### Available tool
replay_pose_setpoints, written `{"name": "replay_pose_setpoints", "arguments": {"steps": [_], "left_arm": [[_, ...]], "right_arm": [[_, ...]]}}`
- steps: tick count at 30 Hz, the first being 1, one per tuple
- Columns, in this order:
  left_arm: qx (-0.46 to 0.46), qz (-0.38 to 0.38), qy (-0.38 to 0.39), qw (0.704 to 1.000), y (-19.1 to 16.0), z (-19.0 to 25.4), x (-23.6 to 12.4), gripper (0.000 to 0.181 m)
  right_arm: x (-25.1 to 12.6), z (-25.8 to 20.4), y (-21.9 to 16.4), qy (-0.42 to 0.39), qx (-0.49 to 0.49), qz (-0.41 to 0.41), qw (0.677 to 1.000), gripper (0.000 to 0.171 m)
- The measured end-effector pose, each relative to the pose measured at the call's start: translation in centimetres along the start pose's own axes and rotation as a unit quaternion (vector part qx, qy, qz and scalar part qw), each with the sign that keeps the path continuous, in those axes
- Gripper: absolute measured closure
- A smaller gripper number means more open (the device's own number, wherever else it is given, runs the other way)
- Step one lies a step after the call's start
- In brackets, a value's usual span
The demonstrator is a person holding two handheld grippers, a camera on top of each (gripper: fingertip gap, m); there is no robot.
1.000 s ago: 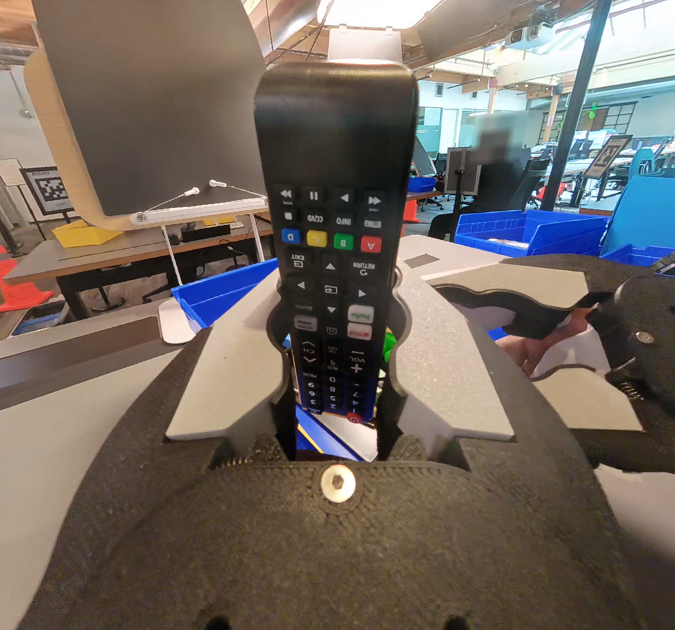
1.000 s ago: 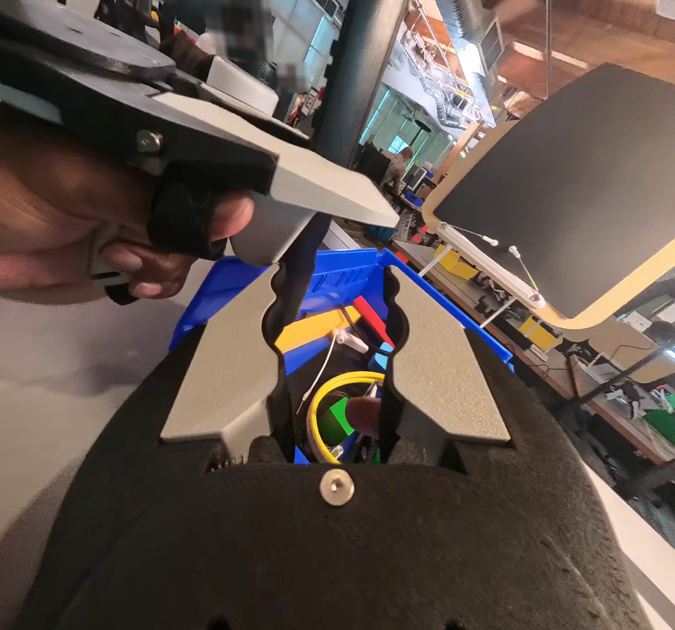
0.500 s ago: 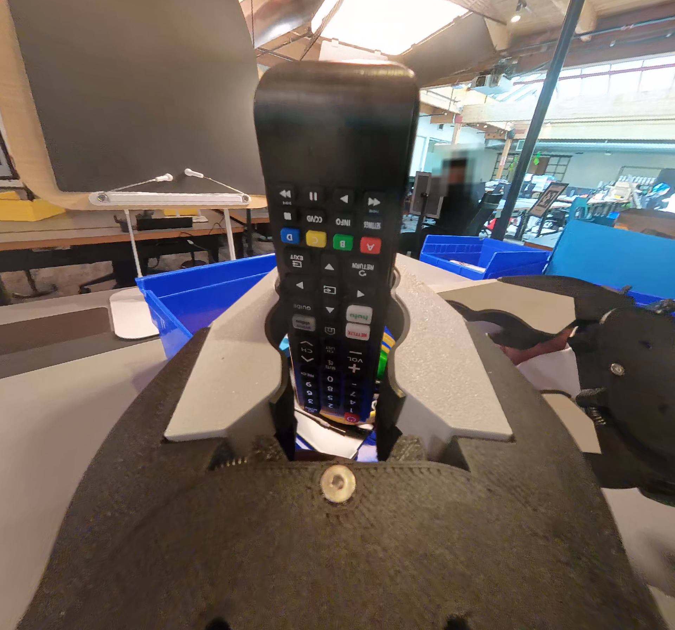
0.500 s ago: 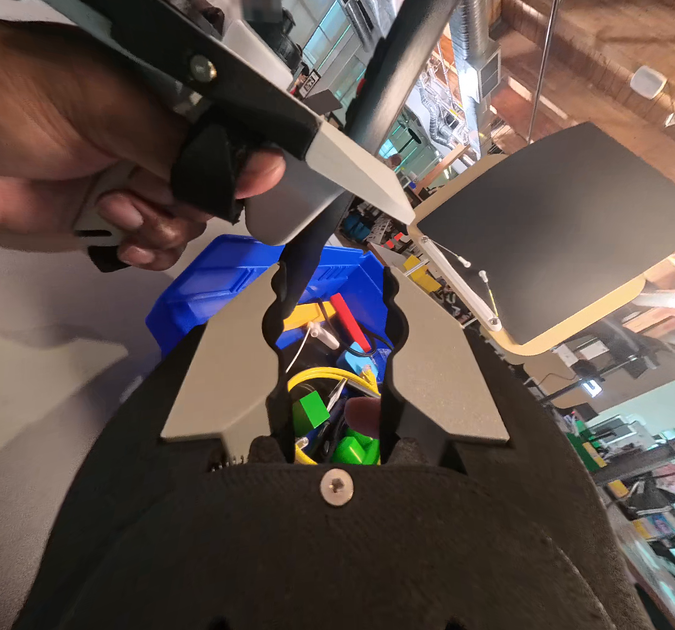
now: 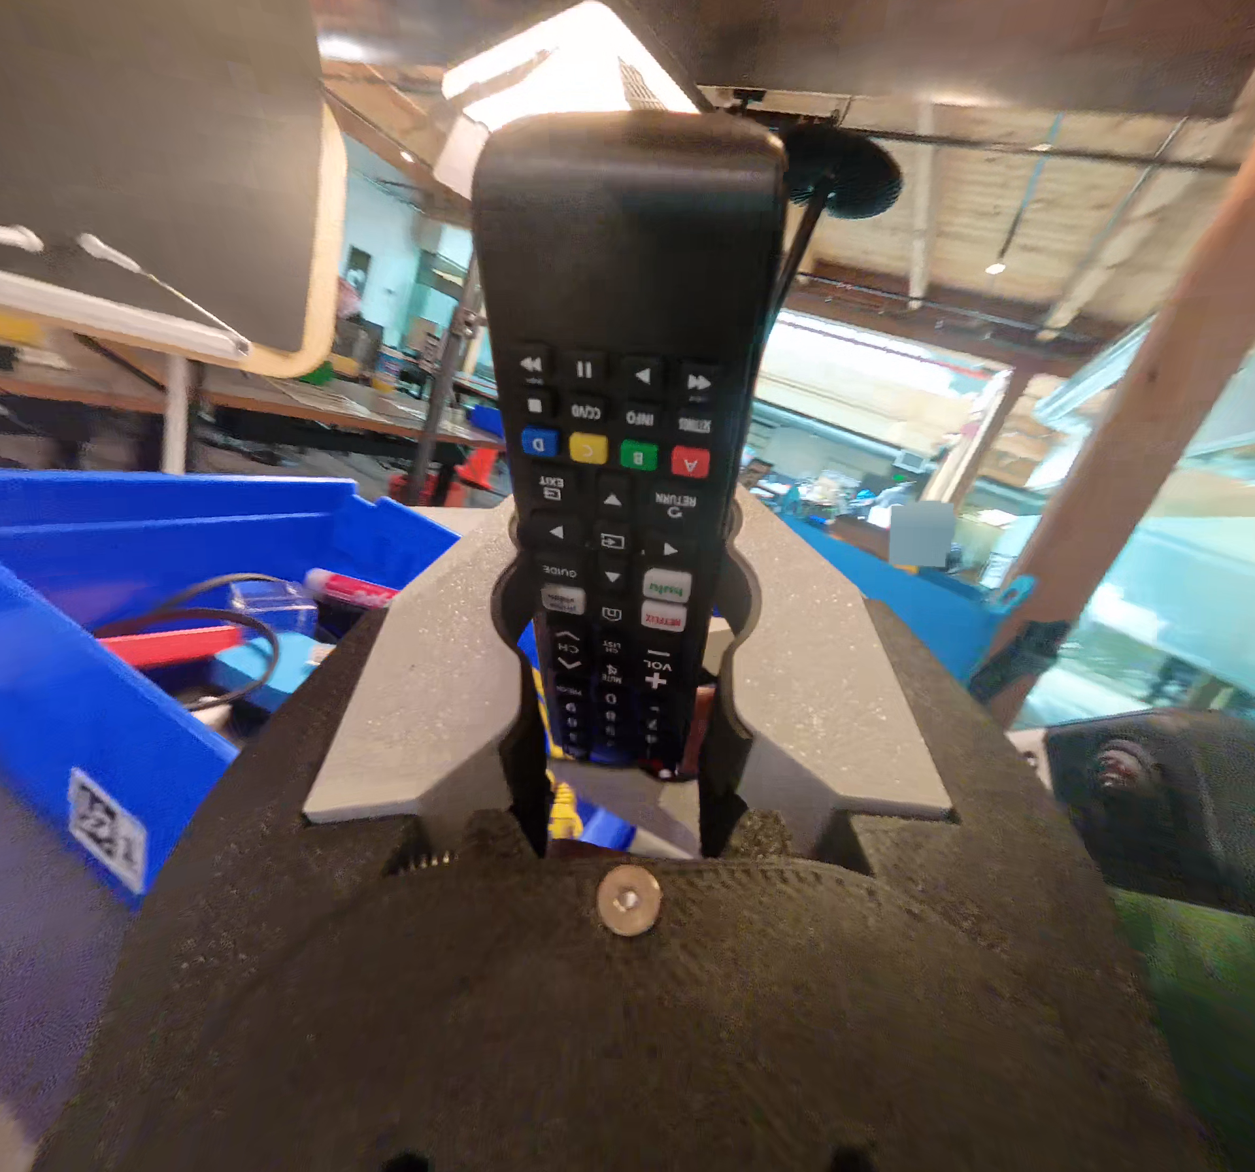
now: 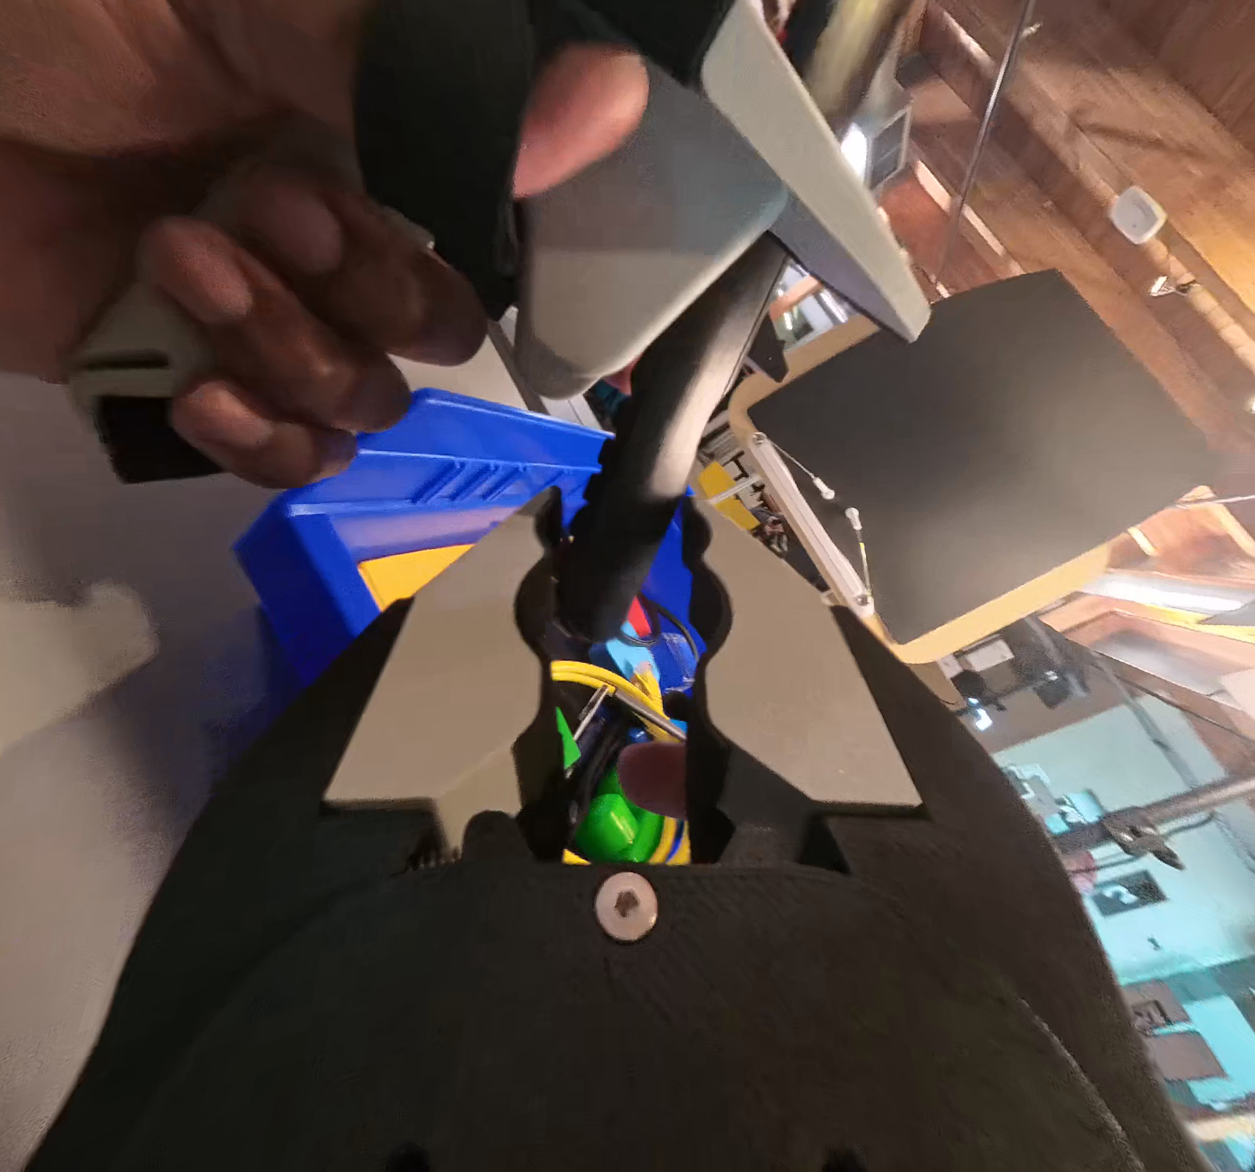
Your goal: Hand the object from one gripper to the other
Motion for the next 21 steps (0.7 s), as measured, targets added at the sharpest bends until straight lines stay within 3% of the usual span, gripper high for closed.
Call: {"name": "replay_pose_setpoints", "arguments": {"steps": [4,7,12,15,18,21], "left_arm": [[-0.022,0.006,-0.009,1.0,0.5,-0.4,-0.4,0.129],[0.015,0.032,0.03,0.999,1.9,-0.8,-1.1,0.112],[0.165,-0.022,0.152,0.974,3.4,-1.7,-2.3,0.085],[0.273,-0.074,0.184,0.942,3.7,-1.2,-2.2,0.083],[0.426,-0.154,0.194,0.87,3.0,-0.2,-1.4,0.083],[0.616,-0.237,0.196,0.725,1.0,1.0,-0.4,0.086]], "right_arm": [[0.1,1.6,0.0,-0.031,0.026,-0.004,0.999,0.147],[0.0,3.0,0.0,-0.087,-0.04,0.006,0.995,0.147],[-0.2,5.4,-0.8,-0.188,-0.194,0.01,0.963,0.147],[-0.3,6.1,-1.5,-0.208,-0.241,0.009,0.948,0.147],[-0.2,6.5,-2.0,-0.215,-0.264,0.0,0.94,0.147],[-0.2,5.9,-2.0,-0.202,-0.283,0.01,0.937,0.147]]}}
Point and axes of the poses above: each gripper's, where its closed fingertips meet, x out along the fingers, y out of its top, z = x × y across the jaws, the point moved 7 cm from there along -x, back along the fingers, and after that the axes turned 15 degrees about -y, right-handed, at the moved point
